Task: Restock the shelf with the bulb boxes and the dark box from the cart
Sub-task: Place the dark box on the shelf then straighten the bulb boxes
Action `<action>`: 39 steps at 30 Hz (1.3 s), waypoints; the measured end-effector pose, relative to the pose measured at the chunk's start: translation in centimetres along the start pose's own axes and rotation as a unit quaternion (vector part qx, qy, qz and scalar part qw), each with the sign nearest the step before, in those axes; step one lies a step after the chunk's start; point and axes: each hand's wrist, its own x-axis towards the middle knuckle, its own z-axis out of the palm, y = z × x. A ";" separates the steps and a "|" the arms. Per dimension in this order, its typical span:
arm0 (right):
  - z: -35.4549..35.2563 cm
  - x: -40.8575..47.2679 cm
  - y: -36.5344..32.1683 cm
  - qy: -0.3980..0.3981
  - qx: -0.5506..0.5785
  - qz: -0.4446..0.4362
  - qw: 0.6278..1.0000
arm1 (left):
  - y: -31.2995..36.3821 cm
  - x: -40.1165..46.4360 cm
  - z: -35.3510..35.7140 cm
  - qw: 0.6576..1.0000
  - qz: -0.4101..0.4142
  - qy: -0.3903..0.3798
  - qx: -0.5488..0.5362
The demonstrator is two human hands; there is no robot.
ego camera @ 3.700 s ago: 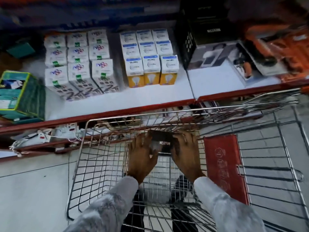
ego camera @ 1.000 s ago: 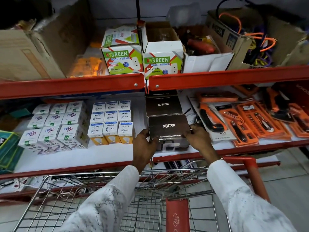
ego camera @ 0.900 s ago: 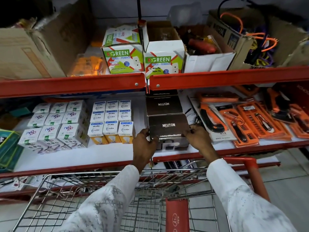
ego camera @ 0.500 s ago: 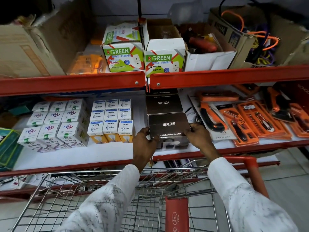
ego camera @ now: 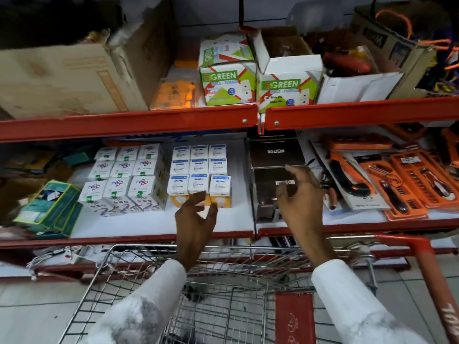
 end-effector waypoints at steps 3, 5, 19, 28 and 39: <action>3.5 -1.9 -3.3 -0.044 0.042 -0.024 0.998 | -2.6 1.6 -4.0 0.999 -0.022 0.035 0.021; 6.0 -2.6 -4.4 -0.076 0.043 -0.010 0.996 | -3.5 3.2 -5.6 0.998 -0.015 0.048 0.040; 15.2 1.0 -3.6 -0.175 -0.011 0.190 0.966 | -5.3 9.7 -5.8 0.979 0.068 -0.039 0.188; 16.6 1.4 -3.5 -0.186 0.053 0.196 0.961 | -6.1 10.1 -5.5 0.984 0.062 -0.050 0.159; 16.8 1.2 -3.7 -0.186 0.035 0.189 0.964 | -6.1 10.1 -5.5 0.986 0.063 -0.045 0.149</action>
